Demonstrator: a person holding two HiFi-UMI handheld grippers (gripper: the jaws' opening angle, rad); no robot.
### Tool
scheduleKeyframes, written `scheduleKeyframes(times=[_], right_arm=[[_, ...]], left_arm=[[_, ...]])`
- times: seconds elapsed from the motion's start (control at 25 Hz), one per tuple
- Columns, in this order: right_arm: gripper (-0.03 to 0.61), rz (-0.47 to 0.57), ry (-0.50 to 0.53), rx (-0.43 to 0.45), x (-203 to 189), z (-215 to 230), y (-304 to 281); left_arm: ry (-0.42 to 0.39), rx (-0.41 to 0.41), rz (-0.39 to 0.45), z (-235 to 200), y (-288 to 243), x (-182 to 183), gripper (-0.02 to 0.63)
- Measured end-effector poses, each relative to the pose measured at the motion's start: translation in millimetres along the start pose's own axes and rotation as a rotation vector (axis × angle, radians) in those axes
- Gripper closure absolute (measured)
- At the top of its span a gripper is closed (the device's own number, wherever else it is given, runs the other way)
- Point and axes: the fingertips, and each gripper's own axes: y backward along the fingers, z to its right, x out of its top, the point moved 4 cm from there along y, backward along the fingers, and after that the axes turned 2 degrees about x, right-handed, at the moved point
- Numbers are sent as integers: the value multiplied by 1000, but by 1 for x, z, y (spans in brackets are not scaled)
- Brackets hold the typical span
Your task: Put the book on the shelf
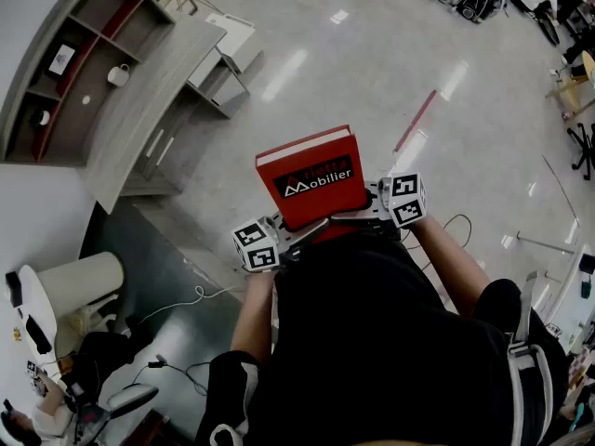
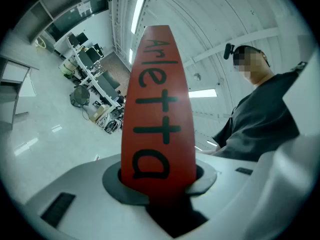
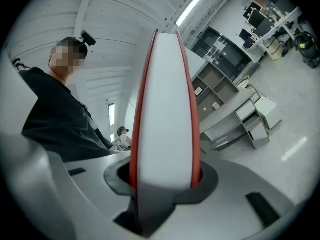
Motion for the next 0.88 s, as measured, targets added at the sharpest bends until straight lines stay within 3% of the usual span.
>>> scheduleKeyframes(times=[0.36, 0.88], right_arm=[[416, -3, 15, -25, 2, 5, 39], [416, 91, -3, -77, -7, 12, 115]], left_arm=[[18, -25, -29, -3, -39, 2, 457], [15, -65, -86, -3, -116, -6, 457]])
